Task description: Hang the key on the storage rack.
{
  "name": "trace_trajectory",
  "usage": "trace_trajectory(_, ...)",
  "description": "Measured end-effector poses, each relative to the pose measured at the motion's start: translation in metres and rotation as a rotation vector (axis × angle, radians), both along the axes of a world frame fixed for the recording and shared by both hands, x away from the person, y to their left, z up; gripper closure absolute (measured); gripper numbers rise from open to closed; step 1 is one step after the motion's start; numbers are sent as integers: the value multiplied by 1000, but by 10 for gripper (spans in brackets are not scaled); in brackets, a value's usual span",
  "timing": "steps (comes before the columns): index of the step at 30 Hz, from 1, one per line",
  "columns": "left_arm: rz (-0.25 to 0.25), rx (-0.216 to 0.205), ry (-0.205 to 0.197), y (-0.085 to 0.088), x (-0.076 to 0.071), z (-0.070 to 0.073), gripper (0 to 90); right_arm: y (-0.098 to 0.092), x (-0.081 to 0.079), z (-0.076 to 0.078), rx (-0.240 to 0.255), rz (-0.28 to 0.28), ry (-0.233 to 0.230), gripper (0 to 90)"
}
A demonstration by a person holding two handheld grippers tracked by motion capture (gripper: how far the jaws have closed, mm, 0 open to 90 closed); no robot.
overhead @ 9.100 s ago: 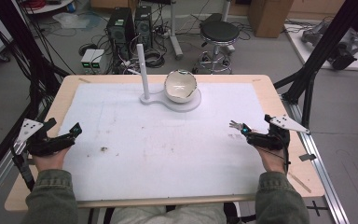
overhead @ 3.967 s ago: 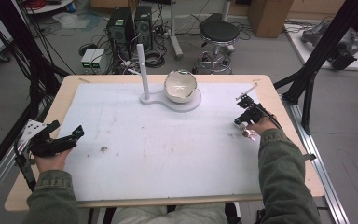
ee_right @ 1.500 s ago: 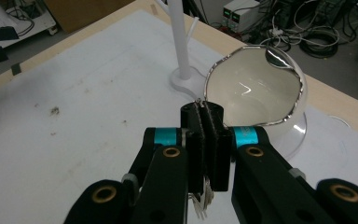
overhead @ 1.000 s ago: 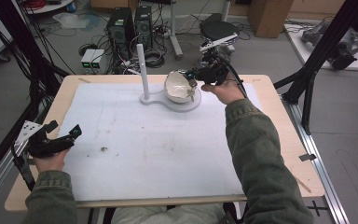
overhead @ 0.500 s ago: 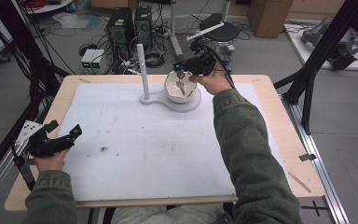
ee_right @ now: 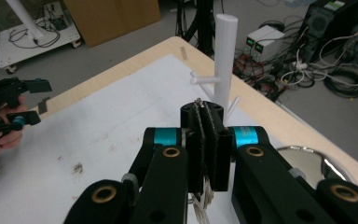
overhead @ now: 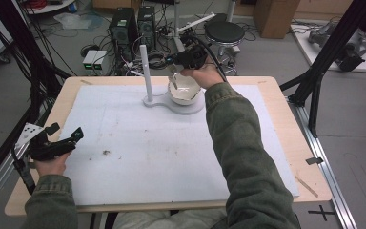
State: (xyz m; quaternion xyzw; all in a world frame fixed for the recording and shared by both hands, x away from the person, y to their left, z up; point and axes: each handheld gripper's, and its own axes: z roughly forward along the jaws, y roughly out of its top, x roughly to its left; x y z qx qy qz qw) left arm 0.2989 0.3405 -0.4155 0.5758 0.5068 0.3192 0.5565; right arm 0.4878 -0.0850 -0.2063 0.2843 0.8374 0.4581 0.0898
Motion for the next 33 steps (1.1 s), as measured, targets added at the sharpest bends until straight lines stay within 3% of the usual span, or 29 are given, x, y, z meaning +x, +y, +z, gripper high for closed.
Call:
trace_trajectory(11,-10,1,4,-1,3,-2,23,27,14,1,2,13,15,878)
trace_trajectory(26,-16,4,8,0,4,-2,23,54,32,-9,3,1,16,878)
trace_trajectory(33,-5,6,9,3,3,-2,23,68,40,-6,-4,11,-3,878)
